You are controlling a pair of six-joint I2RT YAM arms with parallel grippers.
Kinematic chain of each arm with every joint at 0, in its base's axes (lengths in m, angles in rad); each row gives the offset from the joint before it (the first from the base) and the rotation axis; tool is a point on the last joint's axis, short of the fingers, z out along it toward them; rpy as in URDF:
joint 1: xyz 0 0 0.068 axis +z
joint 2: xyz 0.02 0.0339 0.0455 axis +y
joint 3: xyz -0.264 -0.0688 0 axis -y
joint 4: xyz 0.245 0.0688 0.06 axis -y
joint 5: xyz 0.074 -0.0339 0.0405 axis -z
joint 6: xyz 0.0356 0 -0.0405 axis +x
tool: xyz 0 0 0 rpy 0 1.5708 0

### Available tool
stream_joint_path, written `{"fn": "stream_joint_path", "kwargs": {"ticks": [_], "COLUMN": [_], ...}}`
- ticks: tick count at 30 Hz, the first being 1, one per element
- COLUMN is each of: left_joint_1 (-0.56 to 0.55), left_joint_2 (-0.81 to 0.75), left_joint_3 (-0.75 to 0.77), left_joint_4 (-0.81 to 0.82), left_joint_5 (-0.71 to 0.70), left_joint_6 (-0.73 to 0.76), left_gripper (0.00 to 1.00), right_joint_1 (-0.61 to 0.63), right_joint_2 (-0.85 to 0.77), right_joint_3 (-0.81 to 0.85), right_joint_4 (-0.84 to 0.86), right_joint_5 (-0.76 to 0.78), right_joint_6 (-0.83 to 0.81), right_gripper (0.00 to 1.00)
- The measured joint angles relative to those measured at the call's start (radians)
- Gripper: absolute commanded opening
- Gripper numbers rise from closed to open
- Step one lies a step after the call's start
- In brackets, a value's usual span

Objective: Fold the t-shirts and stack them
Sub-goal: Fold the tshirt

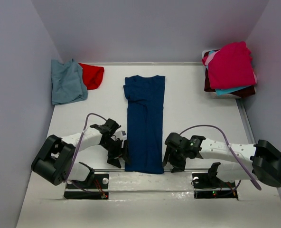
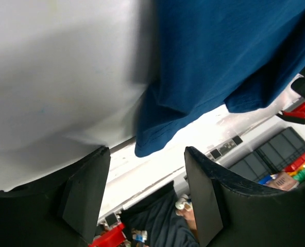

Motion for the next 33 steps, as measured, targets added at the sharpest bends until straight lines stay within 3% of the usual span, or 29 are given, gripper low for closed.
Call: {"fn": "stream_joint_path", "kwargs": {"ticks": [19, 31, 33], "left_joint_1": [0.0, 0.0, 0.0], "left_joint_2": [-0.125, -0.147, -0.148], "left_joint_3": [-0.207, -0.245, -0.253], "left_joint_4": [0.268, 0.314, 0.333], "left_joint_5": [0.159, 0.175, 0.183], "left_joint_6": [-0.183, -0.243, -0.256], "left_gripper": [0.73, 0.73, 0.66], "right_joint_1": [0.0, 0.0, 0.0], "right_joint_2": [-0.216, -0.142, -0.126], "right_joint_3": [-0.317, -0.394, -0.404], "right_joint_4": [0.449, 0.727, 0.766], "right_joint_5": [0.013, -0.028, -0.036], "right_joint_6": [0.248, 0.327, 0.338], "right_gripper": [0.65, 0.65, 0.65]}}
